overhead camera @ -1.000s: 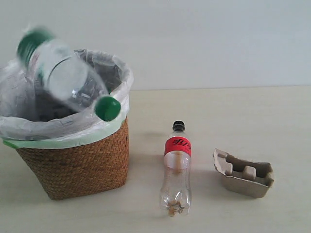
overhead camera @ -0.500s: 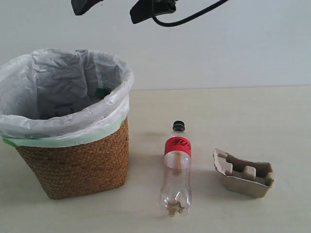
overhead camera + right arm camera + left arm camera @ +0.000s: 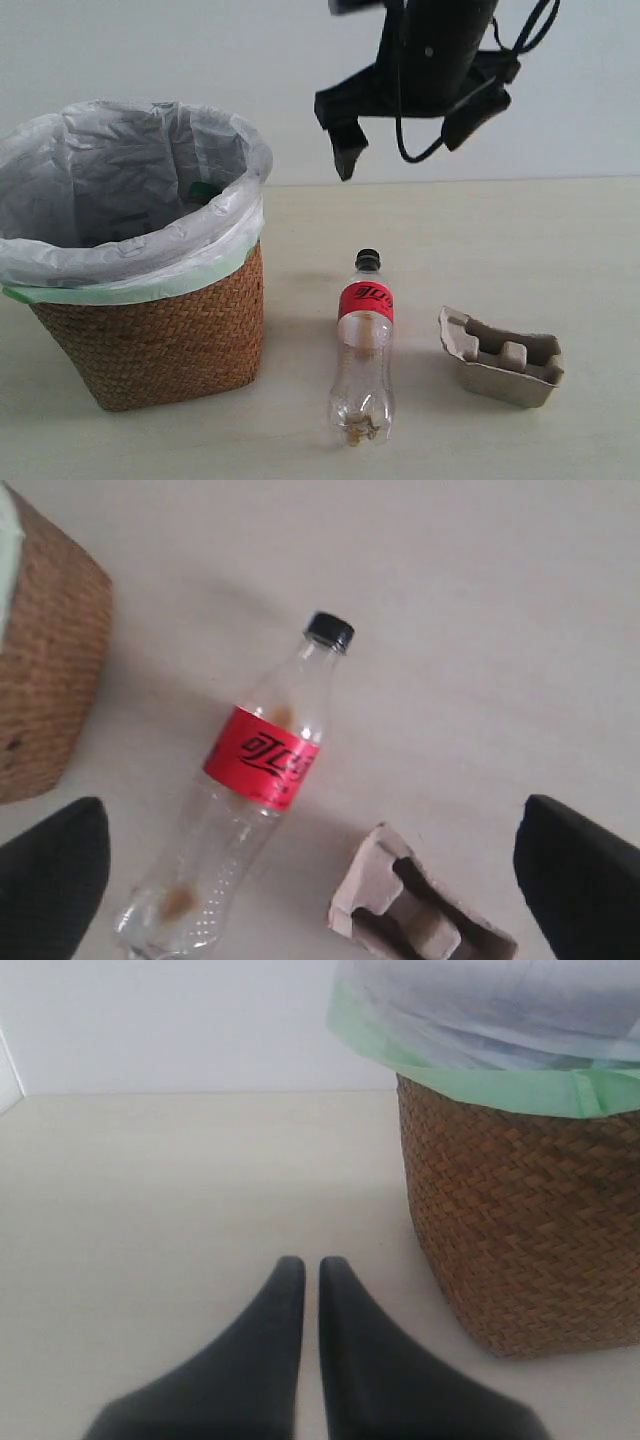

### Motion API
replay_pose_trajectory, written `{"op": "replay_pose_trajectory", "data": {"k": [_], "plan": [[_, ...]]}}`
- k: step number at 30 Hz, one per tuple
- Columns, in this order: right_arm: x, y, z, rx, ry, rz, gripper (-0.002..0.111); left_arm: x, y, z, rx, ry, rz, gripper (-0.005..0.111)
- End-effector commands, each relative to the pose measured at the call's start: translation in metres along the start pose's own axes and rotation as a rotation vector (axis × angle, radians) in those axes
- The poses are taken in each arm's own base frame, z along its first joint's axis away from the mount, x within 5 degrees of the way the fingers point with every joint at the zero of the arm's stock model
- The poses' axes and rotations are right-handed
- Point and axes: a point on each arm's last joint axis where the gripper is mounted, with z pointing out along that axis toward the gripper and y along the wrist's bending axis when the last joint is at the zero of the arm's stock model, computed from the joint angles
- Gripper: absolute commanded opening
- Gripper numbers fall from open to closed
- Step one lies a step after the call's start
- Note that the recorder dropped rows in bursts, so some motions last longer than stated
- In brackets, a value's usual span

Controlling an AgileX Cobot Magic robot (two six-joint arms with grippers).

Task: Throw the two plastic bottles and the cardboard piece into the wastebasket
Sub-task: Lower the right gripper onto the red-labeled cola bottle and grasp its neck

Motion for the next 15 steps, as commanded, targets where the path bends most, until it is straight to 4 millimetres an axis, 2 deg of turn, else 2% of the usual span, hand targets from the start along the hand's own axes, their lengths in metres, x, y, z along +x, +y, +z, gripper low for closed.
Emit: {"op": "replay_pose_trajectory", "data": {"k": [1, 5, 10, 15], "plan": [[0.014, -0.015, 0.044, 0.026, 0.139, 0.095, 0.105, 0.000, -0.001, 0.000, 0.008, -0.008, -0.005, 0.005], [0.014, -0.004, 0.066, -0.066, 0.099, 0.131, 0.105, 0.000, -0.001, 0.000, 0.008, -0.008, -0.005, 0.005], [0.022, 0.000, 0.096, -0.078, 0.147, 0.138, 0.105, 0.000, -0.001, 0.000, 0.008, -0.008, -0.005, 0.005], [0.025, 0.000, 0.110, -0.073, 0.166, 0.123, 0.105, 0.000, -0.001, 0.000, 0.008, -0.008, -0.005, 0.005]]}}
